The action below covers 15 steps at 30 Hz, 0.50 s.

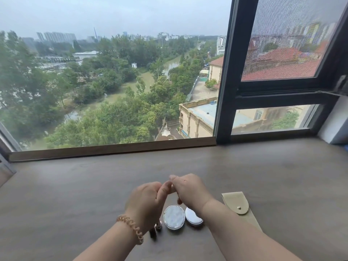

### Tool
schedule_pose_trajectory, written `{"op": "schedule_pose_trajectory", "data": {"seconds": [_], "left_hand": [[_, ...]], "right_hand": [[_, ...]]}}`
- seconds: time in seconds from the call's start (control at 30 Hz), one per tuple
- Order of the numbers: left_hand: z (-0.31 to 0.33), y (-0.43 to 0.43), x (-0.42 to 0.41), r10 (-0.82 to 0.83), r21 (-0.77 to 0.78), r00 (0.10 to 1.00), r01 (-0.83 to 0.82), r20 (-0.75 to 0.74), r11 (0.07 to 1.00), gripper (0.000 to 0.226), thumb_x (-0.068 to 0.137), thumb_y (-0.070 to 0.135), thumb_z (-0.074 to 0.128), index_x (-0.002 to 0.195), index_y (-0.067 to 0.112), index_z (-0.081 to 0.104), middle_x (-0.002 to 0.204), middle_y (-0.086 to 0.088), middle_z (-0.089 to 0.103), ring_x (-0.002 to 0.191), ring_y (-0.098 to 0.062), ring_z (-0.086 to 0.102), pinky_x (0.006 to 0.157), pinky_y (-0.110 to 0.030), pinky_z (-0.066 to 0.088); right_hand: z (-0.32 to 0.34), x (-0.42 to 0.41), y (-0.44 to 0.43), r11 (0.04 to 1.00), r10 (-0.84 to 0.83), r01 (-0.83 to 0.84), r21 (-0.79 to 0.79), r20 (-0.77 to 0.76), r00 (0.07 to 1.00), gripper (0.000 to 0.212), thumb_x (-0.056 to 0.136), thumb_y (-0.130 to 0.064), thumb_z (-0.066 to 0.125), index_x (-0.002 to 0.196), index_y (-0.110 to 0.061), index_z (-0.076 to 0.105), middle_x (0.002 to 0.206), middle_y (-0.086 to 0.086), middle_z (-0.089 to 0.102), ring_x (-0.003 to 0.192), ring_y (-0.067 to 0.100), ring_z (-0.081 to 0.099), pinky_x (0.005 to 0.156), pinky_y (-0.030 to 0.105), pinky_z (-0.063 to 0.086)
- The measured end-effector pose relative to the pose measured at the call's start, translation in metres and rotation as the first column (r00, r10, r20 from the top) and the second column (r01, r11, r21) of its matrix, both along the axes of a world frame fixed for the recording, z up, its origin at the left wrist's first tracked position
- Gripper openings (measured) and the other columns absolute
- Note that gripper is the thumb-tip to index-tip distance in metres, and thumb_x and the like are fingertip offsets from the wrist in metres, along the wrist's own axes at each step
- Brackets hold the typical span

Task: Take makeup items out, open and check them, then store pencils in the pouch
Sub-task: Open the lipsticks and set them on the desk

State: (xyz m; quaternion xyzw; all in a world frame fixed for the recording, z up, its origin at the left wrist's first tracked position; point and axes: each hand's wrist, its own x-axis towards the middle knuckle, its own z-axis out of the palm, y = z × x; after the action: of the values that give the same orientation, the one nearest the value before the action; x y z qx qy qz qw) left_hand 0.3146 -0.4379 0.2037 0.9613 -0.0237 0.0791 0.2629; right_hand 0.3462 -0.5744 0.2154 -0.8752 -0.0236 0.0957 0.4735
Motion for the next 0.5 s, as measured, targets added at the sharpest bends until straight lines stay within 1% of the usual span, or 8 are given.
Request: {"op": "schedule_pose_trajectory", "data": {"seconds": [0.07,0.1,0.17,0.2,0.27,0.3,0.4,0.5], "left_hand": [[0.004,-0.004,0.002,-0.049,-0.356,0.975,-0.033,-0.218,0.934,0.081,0.081,0.074,0.017,0.065,0.011,0.065,0.051,0.004,0.048,0.047,-0.013,0.042,0.049,-0.028,0.037],[0.008,-0.005,0.0,-0.128,-0.574,0.916,-0.125,-0.38,0.809,0.073,0.087,0.07,0.027,0.058,0.012,0.061,0.047,0.004,0.04,0.04,-0.013,0.031,0.04,-0.024,0.028],[0.016,-0.005,-0.004,-0.324,-0.752,0.757,-0.317,-0.567,0.578,0.061,0.089,0.061,0.038,0.047,0.018,0.046,0.046,0.002,0.028,0.041,-0.013,0.015,0.039,-0.021,0.01],[0.016,-0.003,-0.006,-0.373,-0.763,0.723,-0.324,-0.581,0.56,0.06,0.089,0.06,0.04,0.046,0.019,0.043,0.046,0.002,0.024,0.044,-0.013,0.011,0.041,-0.021,0.007],[0.015,0.001,-0.004,-0.358,-0.736,0.733,-0.279,-0.578,0.617,0.057,0.09,0.057,0.041,0.048,0.019,0.044,0.047,0.002,0.024,0.044,-0.013,0.012,0.041,-0.02,0.008],[0.016,0.002,-0.002,-0.31,-0.695,0.767,-0.233,-0.561,0.68,0.055,0.091,0.055,0.041,0.051,0.018,0.046,0.046,0.003,0.026,0.042,-0.013,0.015,0.04,-0.02,0.011],[0.018,0.005,0.006,-0.173,-0.489,0.853,-0.107,-0.492,0.866,0.056,0.094,0.052,0.038,0.055,0.014,0.053,0.044,0.005,0.032,0.037,-0.01,0.026,0.037,-0.02,0.019],[0.021,0.008,0.01,-0.16,-0.407,0.876,-0.045,-0.455,0.912,0.054,0.095,0.049,0.038,0.056,0.018,0.06,0.039,0.008,0.037,0.029,-0.004,0.03,0.034,-0.014,0.024]], "right_hand": [[0.005,0.003,-0.002,0.977,0.081,-0.05,-0.207,0.144,0.986,0.047,0.084,-0.043,0.033,0.056,-0.011,0.053,0.053,0.001,0.052,0.07,0.027,0.05,0.068,0.037,0.038],[0.005,0.003,-0.005,0.947,0.159,-0.068,-0.314,0.274,0.948,0.049,0.086,-0.043,0.028,0.057,-0.012,0.052,0.057,0.003,0.054,0.073,0.029,0.049,0.068,0.034,0.033],[0.005,0.002,-0.01,0.925,0.288,-0.104,-0.366,0.495,0.82,0.057,0.085,-0.046,0.021,0.059,-0.012,0.059,0.06,0.007,0.062,0.07,0.028,0.052,0.071,0.034,0.034],[0.003,0.002,-0.013,0.92,0.332,-0.122,-0.374,0.572,0.75,0.056,0.085,-0.045,0.024,0.058,-0.012,0.06,0.058,0.006,0.062,0.065,0.027,0.052,0.072,0.034,0.037],[-0.004,0.005,-0.019,0.907,0.368,-0.083,-0.414,0.677,0.637,0.046,0.087,-0.041,0.035,0.054,-0.017,0.054,0.053,0.0,0.057,0.06,0.023,0.05,0.074,0.035,0.036],[-0.006,0.006,-0.021,0.893,0.387,-0.08,-0.442,0.669,0.635,0.045,0.088,-0.045,0.035,0.055,-0.019,0.051,0.054,-0.002,0.056,0.062,0.022,0.051,0.074,0.034,0.033],[-0.011,0.006,-0.02,0.89,0.372,-0.177,-0.42,0.446,0.814,0.076,0.081,-0.073,0.009,0.065,-0.017,0.057,0.061,-0.005,0.058,0.073,0.018,0.058,0.085,0.034,0.034],[-0.022,0.006,-0.017,0.95,0.278,-0.216,-0.223,0.301,0.912,0.07,0.082,-0.071,0.023,0.074,-0.015,0.064,0.06,-0.01,0.058,0.074,0.013,0.062,0.087,0.037,0.042]]}}
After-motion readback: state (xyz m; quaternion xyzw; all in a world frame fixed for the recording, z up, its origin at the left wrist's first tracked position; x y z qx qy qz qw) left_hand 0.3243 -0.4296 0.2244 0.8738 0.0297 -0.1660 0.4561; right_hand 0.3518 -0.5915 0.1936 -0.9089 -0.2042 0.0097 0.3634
